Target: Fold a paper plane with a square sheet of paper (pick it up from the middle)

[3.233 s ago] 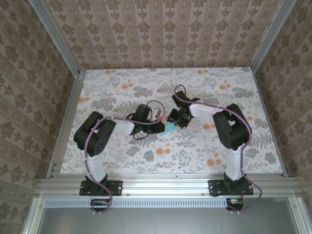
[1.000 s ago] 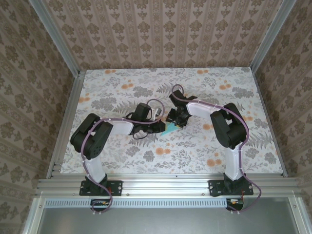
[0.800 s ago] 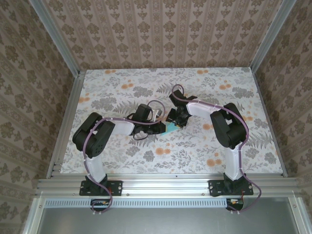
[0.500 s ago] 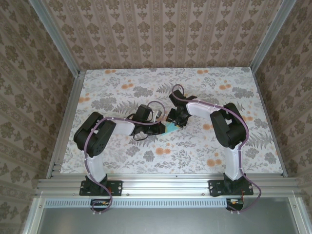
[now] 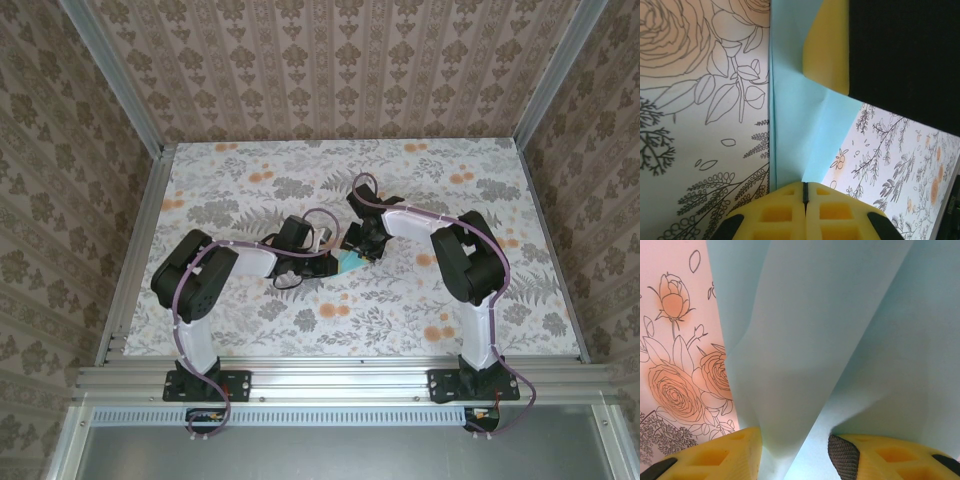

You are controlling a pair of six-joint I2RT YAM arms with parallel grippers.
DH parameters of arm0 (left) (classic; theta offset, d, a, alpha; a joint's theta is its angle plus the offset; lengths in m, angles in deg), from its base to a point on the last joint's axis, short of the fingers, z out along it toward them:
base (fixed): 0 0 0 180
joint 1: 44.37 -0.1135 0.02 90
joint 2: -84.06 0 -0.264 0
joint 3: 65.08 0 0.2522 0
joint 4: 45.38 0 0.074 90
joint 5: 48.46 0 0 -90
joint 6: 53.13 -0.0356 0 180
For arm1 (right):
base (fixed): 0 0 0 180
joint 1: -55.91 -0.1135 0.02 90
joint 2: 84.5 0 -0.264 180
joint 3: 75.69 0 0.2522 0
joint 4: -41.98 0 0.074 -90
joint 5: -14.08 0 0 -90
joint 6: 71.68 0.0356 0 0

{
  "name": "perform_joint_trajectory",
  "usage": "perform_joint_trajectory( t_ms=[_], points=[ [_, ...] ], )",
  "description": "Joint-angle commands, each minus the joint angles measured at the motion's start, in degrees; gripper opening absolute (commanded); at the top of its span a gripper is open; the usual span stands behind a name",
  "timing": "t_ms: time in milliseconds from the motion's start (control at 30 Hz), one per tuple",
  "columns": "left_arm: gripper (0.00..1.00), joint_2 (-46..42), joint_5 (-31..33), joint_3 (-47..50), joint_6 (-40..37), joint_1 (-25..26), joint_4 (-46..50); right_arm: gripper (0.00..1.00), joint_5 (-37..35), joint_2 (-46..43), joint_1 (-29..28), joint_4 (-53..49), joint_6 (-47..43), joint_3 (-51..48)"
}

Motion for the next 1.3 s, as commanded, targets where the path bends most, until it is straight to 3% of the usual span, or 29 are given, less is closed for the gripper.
perform_joint_trajectory(
  t_ms=[0,467,733,1267],
  points=[
    [0.05,-1.3,4.2,2.7,-2.6,-0.2,6.2,0.49,-9.4,13.2,0.2,-6.1,0.7,-6.6],
    [0.1,-11.1,-0.6,4.1,-0.4,-0.3,4.4,0.49,-9.6,13.3,0.3,-6.6,0.6,-6.4],
    [0.08,-5.1,-2.9,2.0,3.6,0.0,-2.0,0.49,-9.3,13.3,0.3,-6.4,0.6,-6.4],
    [0.05,2.1,2.5,-3.5,7.3,0.1,-4.0,0.49,-8.2,13.2,0.3,-6.0,0.5,-6.5]
  ],
)
